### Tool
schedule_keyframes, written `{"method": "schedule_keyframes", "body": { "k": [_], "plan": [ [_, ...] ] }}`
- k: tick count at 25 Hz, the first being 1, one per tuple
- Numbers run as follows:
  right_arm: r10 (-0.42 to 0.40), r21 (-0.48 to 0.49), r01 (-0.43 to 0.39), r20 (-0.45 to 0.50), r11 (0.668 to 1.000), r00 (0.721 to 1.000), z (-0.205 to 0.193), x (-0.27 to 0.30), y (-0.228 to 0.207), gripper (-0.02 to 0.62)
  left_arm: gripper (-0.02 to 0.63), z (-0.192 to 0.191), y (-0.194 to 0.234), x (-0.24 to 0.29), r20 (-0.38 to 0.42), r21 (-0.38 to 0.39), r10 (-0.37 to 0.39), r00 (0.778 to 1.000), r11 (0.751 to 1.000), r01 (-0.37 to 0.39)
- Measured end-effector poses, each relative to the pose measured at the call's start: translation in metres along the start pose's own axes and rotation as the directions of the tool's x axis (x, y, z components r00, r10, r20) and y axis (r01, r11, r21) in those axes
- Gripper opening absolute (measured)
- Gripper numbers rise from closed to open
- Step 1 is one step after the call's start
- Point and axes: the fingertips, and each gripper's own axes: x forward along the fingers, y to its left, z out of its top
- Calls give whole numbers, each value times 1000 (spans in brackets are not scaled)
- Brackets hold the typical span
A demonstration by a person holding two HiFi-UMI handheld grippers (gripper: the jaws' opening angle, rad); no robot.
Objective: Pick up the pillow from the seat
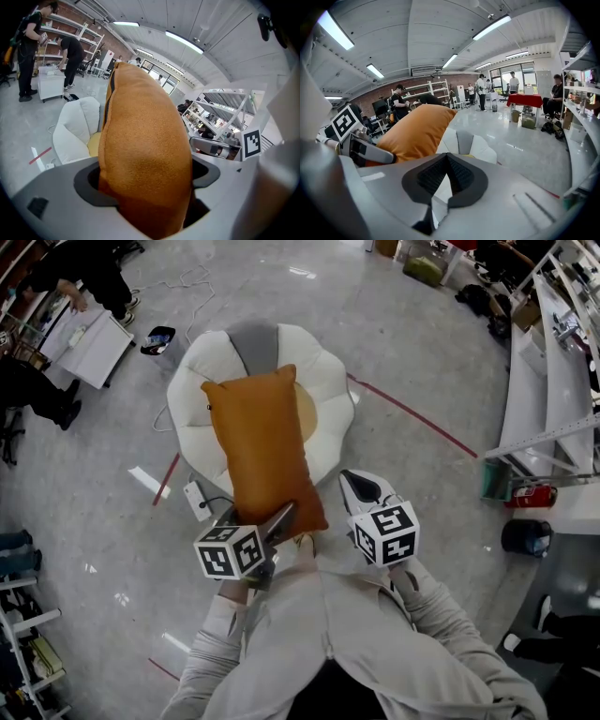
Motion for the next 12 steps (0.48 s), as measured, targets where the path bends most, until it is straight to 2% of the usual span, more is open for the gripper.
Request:
{"method": "schedule_keyframes", "body": {
  "k": [12],
  "plan": [
    [-12,-12,12,1,1000,1000,0,-1,-3,0,446,5,3,-1,13,2,7,1000,1000,-7]
  ]
}}
